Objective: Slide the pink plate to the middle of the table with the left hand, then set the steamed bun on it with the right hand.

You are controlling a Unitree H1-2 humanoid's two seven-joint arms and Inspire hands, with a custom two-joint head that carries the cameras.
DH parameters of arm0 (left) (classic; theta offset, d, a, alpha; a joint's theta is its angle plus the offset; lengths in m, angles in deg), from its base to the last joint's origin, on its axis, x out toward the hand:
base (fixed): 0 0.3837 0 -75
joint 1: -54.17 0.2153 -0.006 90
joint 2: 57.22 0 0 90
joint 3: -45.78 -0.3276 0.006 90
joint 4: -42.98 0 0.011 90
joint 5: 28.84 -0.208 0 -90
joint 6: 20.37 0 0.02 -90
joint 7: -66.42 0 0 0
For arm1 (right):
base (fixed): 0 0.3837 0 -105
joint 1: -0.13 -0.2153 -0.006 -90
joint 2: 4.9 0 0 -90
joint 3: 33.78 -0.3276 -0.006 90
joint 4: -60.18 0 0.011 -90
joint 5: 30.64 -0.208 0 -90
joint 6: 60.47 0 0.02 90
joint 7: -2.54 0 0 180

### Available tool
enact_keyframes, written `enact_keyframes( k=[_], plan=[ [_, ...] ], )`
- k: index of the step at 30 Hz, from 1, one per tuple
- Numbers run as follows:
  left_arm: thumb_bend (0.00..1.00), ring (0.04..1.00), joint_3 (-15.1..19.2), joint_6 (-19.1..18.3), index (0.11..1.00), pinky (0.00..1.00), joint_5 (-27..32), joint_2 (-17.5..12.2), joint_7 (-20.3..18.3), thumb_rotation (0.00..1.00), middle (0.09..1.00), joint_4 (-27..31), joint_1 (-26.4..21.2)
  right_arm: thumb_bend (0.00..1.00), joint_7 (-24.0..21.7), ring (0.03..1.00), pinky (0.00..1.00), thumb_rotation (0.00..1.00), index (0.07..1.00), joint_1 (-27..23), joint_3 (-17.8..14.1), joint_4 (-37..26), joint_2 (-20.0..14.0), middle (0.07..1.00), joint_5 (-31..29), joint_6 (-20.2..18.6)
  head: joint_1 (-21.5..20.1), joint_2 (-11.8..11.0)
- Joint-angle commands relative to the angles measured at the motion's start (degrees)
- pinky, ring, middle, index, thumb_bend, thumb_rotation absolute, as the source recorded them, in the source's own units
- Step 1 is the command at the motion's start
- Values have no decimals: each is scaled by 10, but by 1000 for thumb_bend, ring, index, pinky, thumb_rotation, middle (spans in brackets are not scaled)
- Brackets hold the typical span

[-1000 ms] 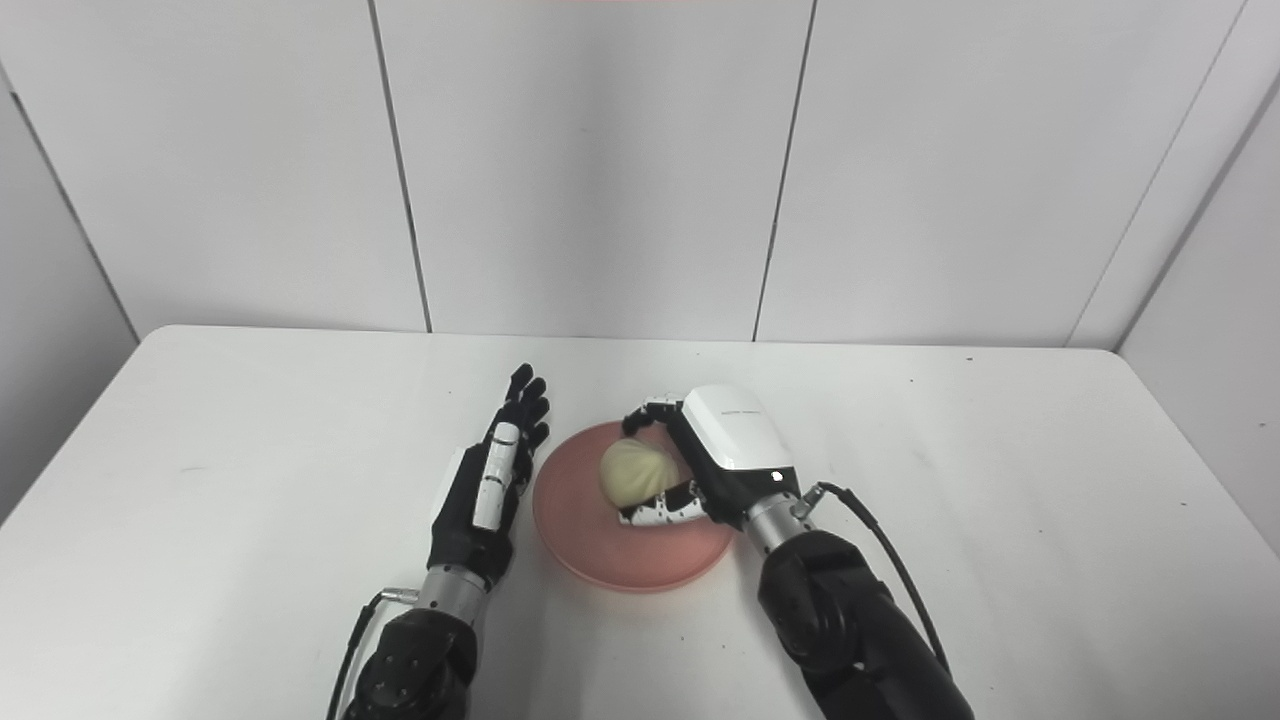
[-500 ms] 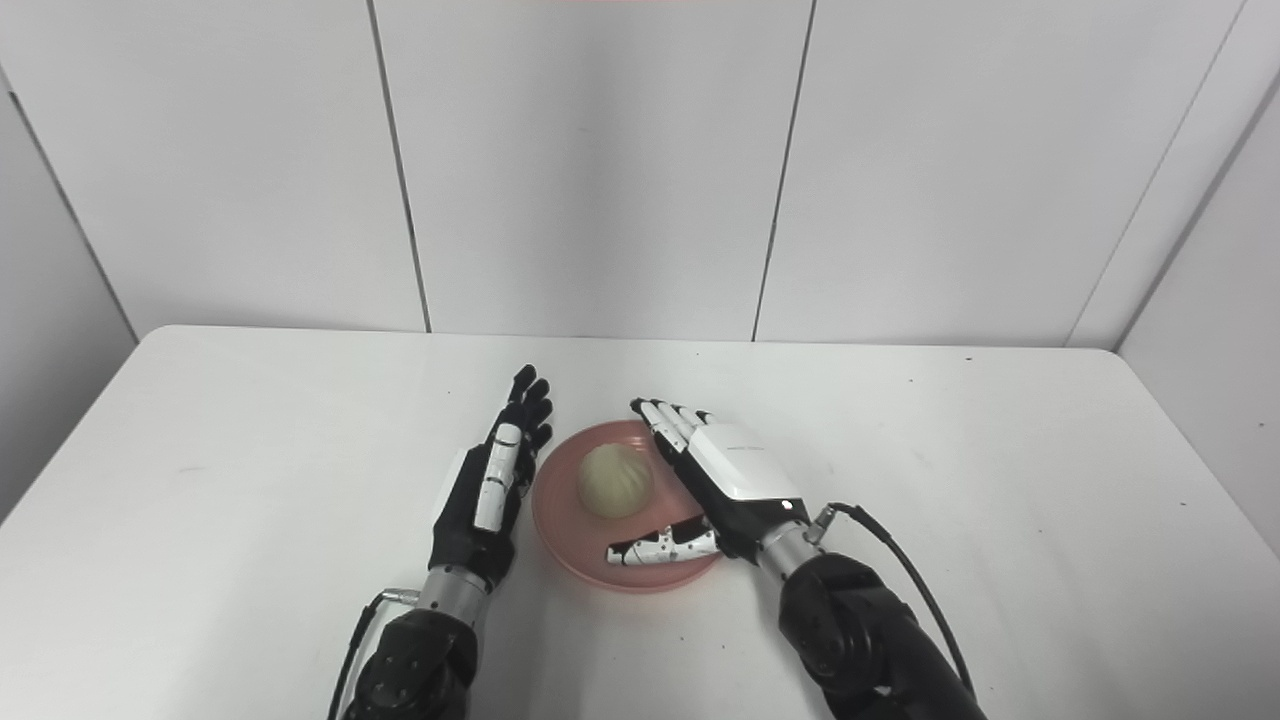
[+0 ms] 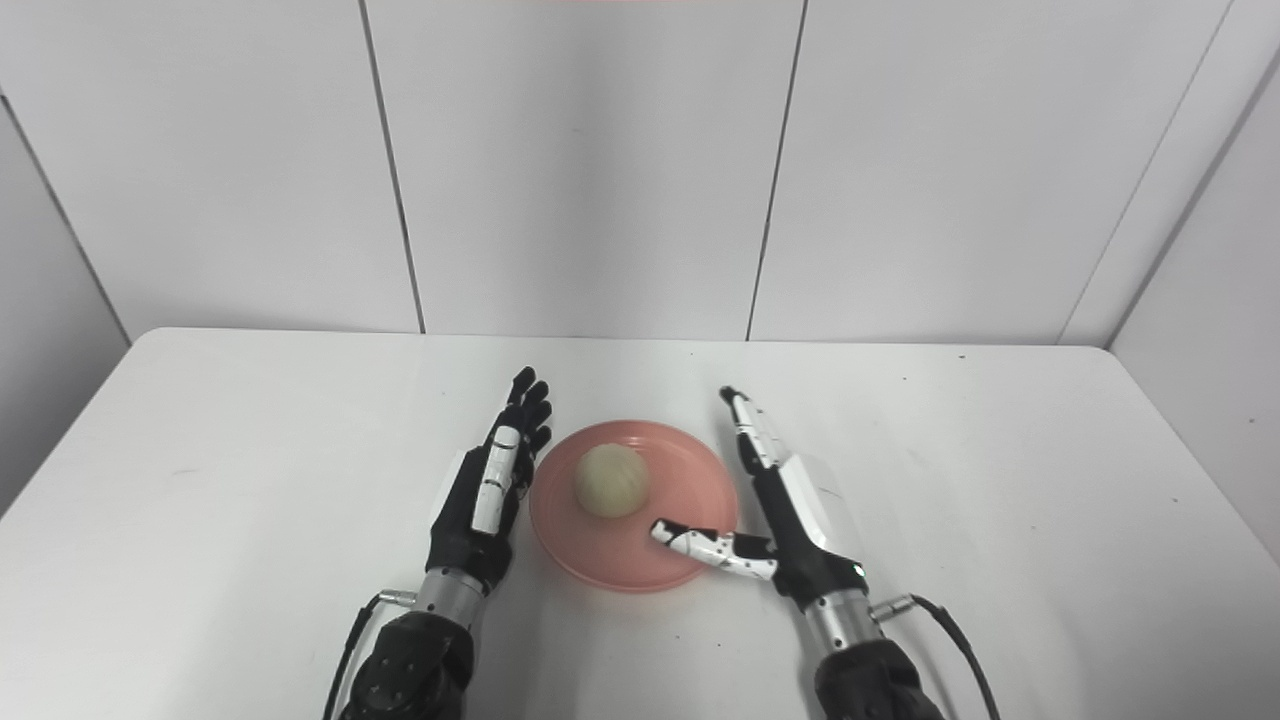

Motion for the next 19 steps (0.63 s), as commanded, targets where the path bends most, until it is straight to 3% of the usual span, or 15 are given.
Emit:
enact_keyframes(
  k=[1, 4, 6, 8, 12, 19],
  plan=[
    [561, 1000, 4, 11, 1000, 1000, 6, -2, -1, 1000, 1000, -10, 16, 635, 37, 1000, 999, 749, 1000, -26, -23, -15, 13, 1000, -30, 49, 2, 1],
    [570, 1000, 5, 12, 1000, 1000, 1, -4, 1, 1000, 1000, -9, 17, 613, 33, 1000, 1000, 790, 1000, -27, -42, -17, 23, 1000, -66, 45, 3, 2],
    [567, 1000, 4, 9, 1000, 1000, -1, -6, 1, 1000, 1000, -5, 18, 627, 15, 1000, 1000, 826, 1000, -27, -51, -18, 29, 1000, -105, 27, 4, 3],
    [559, 1000, 3, 10, 1000, 1000, -5, -7, 4, 1000, 1000, -5, 19, 608, -2, 1000, 1000, 825, 1000, -25, -56, -21, 34, 1000, -137, 6, 7, 3],
    [570, 1000, 2, 1, 1000, 1000, -11, -10, 8, 1000, 1000, -3, 19, 544, -35, 1000, 1000, 918, 1000, -20, -61, -13, 35, 1000, -182, -25, 10, 3],
    [585, 1000, 3, -2, 1000, 1000, -25, -12, 28, 1000, 1000, -2, 19, 594, -86, 1000, 1000, 868, 1000, -12, -82, 5, 47, 1000, -292, -42, 6, 0]
  ],
)
